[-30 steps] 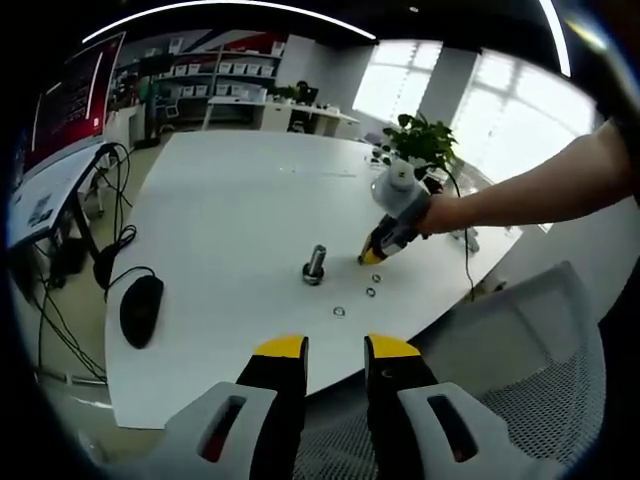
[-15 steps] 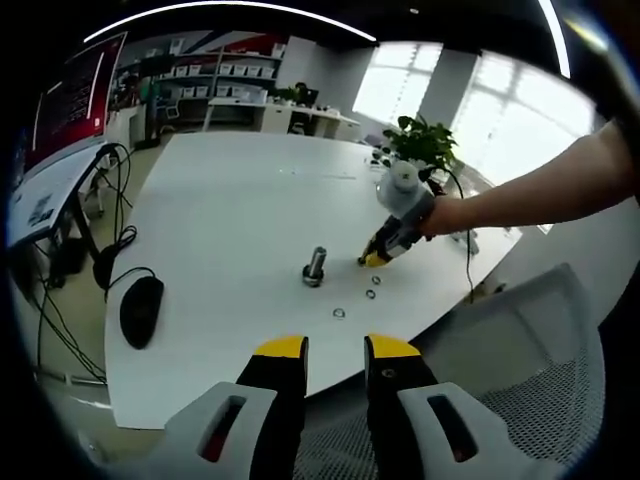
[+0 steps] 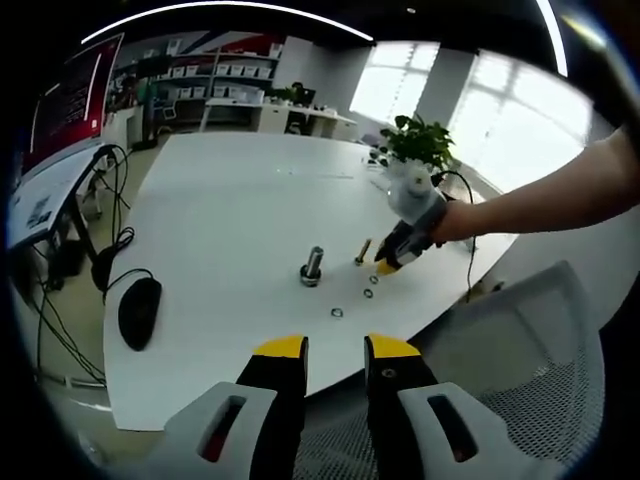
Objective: Place the washer onto the threaded stud by aligning its center hole with the stud, sliding it down to the base, and recovering from edge contact or off-axis alignment until the washer reaches the visible bottom stop.
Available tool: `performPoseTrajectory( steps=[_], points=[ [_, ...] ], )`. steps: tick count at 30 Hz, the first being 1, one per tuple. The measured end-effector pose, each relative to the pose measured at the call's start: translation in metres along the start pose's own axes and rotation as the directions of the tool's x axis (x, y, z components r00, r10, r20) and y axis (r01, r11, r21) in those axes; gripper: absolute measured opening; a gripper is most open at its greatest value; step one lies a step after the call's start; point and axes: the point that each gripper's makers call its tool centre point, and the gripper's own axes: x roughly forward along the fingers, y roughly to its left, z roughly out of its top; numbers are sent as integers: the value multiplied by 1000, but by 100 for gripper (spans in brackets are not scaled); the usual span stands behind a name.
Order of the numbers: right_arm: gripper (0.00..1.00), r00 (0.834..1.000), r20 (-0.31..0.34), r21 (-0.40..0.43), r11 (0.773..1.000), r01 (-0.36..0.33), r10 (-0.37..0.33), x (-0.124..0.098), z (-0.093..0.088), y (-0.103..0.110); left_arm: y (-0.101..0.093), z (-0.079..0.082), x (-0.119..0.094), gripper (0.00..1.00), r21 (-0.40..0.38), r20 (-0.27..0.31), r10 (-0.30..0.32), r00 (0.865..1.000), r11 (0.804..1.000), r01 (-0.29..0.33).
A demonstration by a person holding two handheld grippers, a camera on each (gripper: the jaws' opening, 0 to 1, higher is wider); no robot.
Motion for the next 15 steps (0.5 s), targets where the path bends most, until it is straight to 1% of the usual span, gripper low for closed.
performPoseTrajectory(
  steps=[3, 8, 11, 13, 15],
  points=[
    [23, 1000, 2, 5, 1000, -9, 9, -1, -1, 7, 0, 0, -1, 20, 1, 0, 0, 1000, 1000, 0],
    [24, 999, 19, -18, 999, -28, 28, -1, 5, 21, 0, 0, -1, 20, 0, 3, -1, 1000, 1000, 1],
    [25, 998, 19, -42, 998, -52, 53, 1, 9, 32, 0, 1, -1, 20, -1, 5, -1, 1000, 1000, 1],
    [25, 998, 29, -78, 995, -59, 62, 2, 15, 38, 0, 0, -1, 20, -1, 4, -1, 1000, 1000, 1],
    [26, 996, 33, -90, 993, -74, 77, 3, 20, 47, 1, 1, -1, 20, -2, 6, -1, 1000, 1000, 1]
  ],
)
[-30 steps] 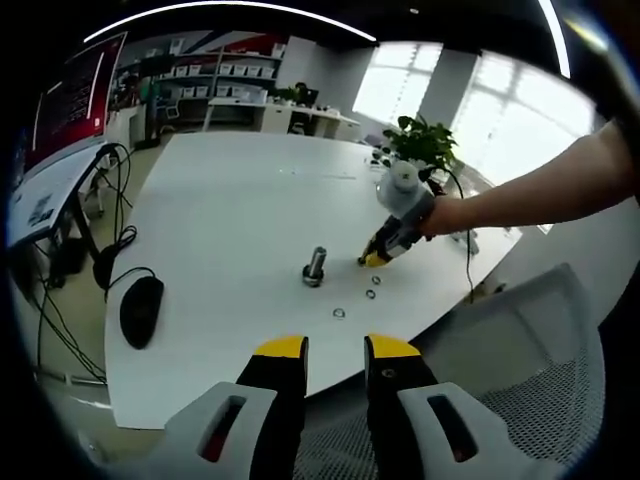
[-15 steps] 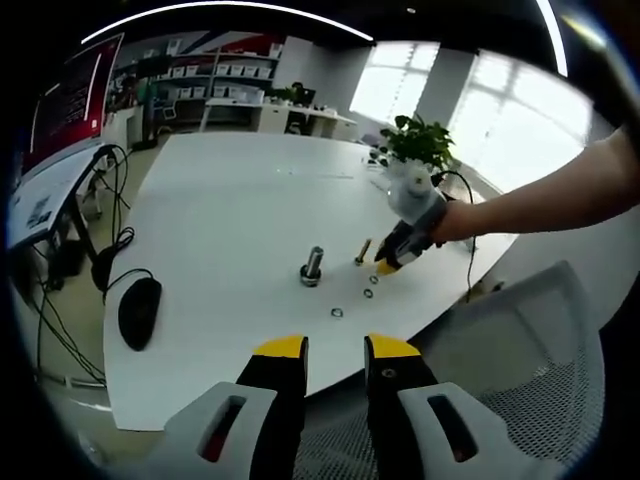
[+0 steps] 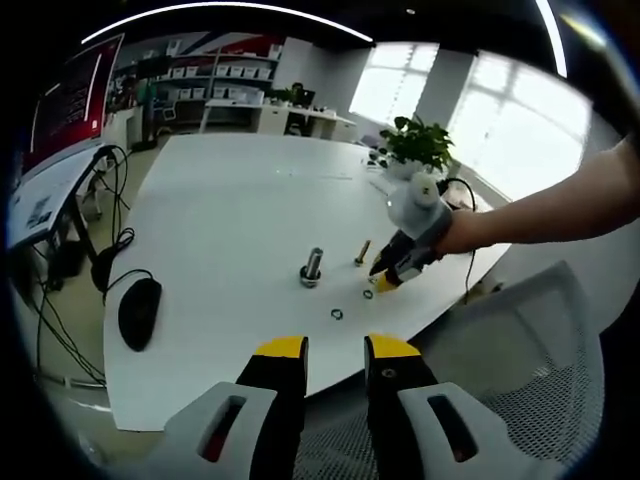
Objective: Place the washer onto the threaded stud by aligning its center hole with the stud, sliding it down to the base, and recovering from edge contact or off-axis alignment until the washer reaches the visible bottom stop.
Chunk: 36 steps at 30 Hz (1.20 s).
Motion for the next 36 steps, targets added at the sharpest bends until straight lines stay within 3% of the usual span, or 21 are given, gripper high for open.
performPoseTrajectory(
  steps=[6, 14, 22, 36],
  points=[
    [27, 1000, 4, -95, 995, -30, 31, 9, 13, 28, 0, 0, 0, 20, -1, 0, 0, 1000, 1000, 0],
    [27, 996, 39, -104, 991, -80, 85, 20, 25, 51, 1, 1, 0, 20, -7, 3, 6, 1000, 1000, -6],
    [27, 994, 68, -109, 991, -73, 81, 23, 37, 52, 2, 0, 0, 20, -9, 1, 9, 1000, 1000, -9],
    [20, 990, 106, -226, 972, -67, 93, 28, 50, 59, 3, 0, -1, 20, -15, -1, 17, 1000, 1000, -17]
  ],
)
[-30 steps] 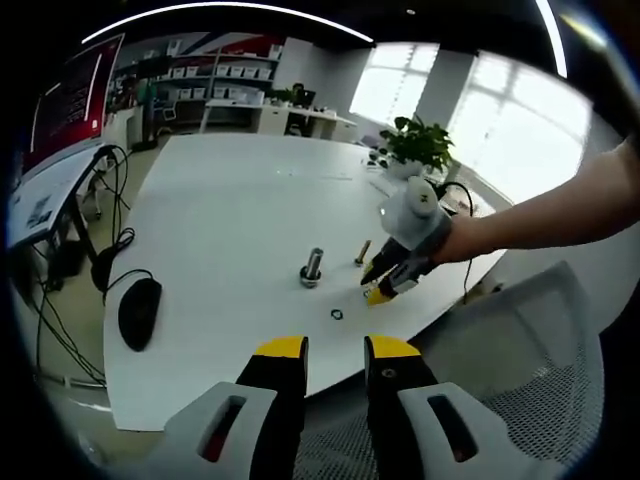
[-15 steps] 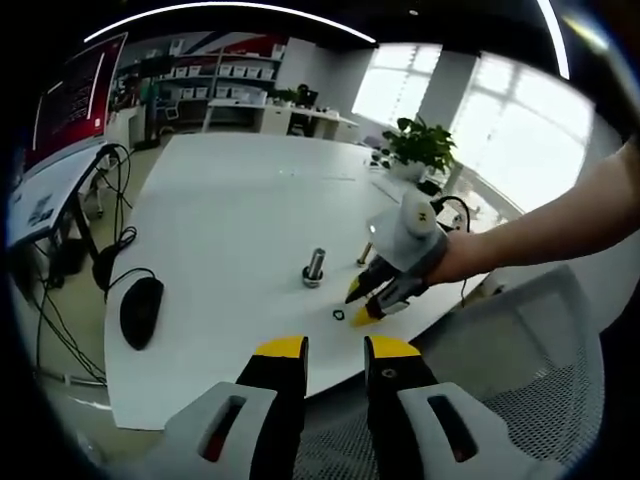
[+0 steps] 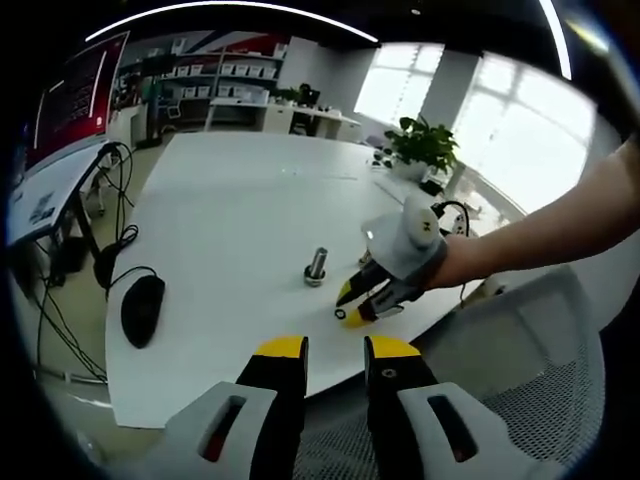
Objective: Place the washer onto the threaded stud by aligning its center hole with the stud, sliding it down to the base, and recovering from edge contact or off-axis alignment until the washer reaches the visible bottom stop.
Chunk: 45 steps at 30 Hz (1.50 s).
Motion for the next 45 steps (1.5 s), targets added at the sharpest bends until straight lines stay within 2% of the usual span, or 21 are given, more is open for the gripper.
performPoseTrajectory(
  steps=[3, 10, 20, 27, 31, 36, 45],
  points=[
    [16, 1000, -5, -9, 1000, -8, 8, 0, -1, -2, 0, 0, 0, 20, -2, 1, 3, 1000, 1000, -3],
    [16, 1000, -10, -14, 1000, -13, 13, -2, -4, -3, 1, 0, 0, 20, -5, 1, 8, 1000, 1000, -8],
    [16, 999, -45, -18, 1000, -19, 18, -7, -17, -7, 2, 0, 0, 20, -7, 4, 10, 1000, 1000, -9],
    [18, 997, -75, -58, 998, -32, 28, -7, -18, -5, 2, 0, 0, 20, -8, 3, 12, 1000, 1000, -12],
    [17, 994, -101, -118, 992, -48, 36, -6, -17, -3, 2, 0, 0, 20, -9, 3, 14, 1000, 1000, -14],
    [16, 989, -134, -125, 989, -72, 55, -6, -15, -4, 3, 0, 0, 20, -11, 4, 18, 1000, 1000, -18],
    [15, 980, -198, -204, 976, -69, 28, -4, -17, -1, 3, 0, 0, 20, -10, 0, 21, 1000, 1000, -21]
  ],
)
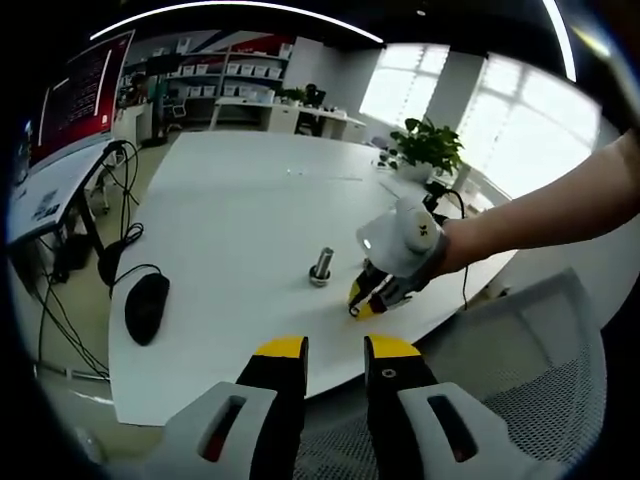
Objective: Place the washer onto the threaded stud by aligning its center hole with the stud, sliding it down to the base, and recovering from edge contact or off-axis alignment until the washer reaches the visible bottom stop.
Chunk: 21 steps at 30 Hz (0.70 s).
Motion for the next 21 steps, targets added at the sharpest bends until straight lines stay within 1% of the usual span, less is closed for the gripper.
performPoseTrajectory(
  steps=[3, 7, 16, 21],
  points=[
    [15, 1000, 0, 7, 1000, 17, -17, 0, -1, 0, 1, 0, 0, 20, 0, 0, 2, 1000, 1000, -2],
    [15, 999, 32, 45, 998, 34, -35, -2, -2, -1, 0, 0, 0, 20, 1, -2, 3, 1000, 1000, -3],
    [14, 994, 91, 102, 994, 43, -52, -3, -2, -3, 2, -1, 0, 20, -1, -2, 8, 1000, 1000, -8],
    [14, 993, 98, 123, 991, 47, -59, -4, -4, -5, 2, -1, 0, 20, 1, -6, 7, 1000, 1000, -7]
  ],
)
